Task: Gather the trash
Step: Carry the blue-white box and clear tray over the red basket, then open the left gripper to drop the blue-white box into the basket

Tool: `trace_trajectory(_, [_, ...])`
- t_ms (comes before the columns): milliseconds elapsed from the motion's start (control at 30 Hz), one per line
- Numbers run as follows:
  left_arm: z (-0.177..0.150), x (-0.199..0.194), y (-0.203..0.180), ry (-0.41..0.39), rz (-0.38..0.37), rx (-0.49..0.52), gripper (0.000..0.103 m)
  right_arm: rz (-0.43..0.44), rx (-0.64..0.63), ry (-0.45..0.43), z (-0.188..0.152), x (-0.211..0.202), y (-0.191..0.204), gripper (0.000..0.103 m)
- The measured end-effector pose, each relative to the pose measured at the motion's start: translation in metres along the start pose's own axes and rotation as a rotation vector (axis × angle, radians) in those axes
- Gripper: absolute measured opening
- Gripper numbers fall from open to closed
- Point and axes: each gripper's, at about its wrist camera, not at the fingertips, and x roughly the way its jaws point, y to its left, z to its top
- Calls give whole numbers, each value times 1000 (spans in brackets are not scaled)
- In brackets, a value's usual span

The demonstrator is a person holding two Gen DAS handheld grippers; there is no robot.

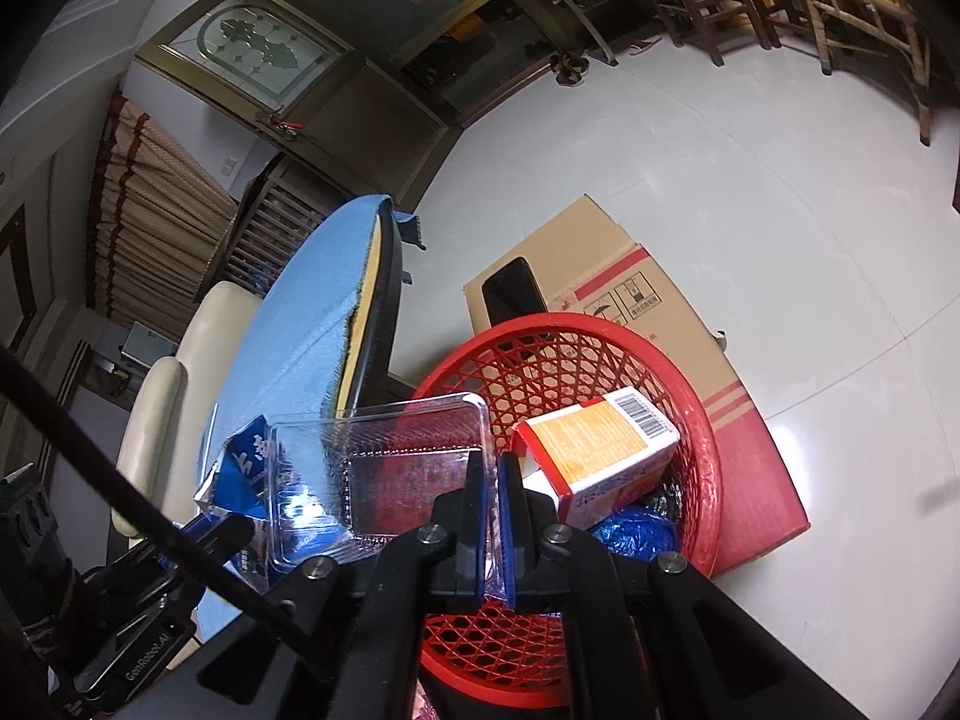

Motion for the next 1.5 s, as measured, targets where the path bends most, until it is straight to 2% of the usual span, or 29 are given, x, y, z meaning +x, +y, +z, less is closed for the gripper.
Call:
trace_trajectory(700, [-3,27,-6,46,-13,43,23,-41,61,69,-9,22,-20,6])
trace_trajectory(1200, [-7,37,-9,63,-17,65,25,-33,117,140,-11,34,-29,6])
trace_trajectory(1300, [-8,37,-8,65,-23,62,30,-32,119,143,-10,35,-29,6])
trace_trajectory(1367, [-9,37,-6,61,-23,58,39,-29,118,143,-10,35,-28,7])
trace_trajectory(1500, [-9,37,-4,57,-22,52,40,-23,118,140,-10,35,-27,7])
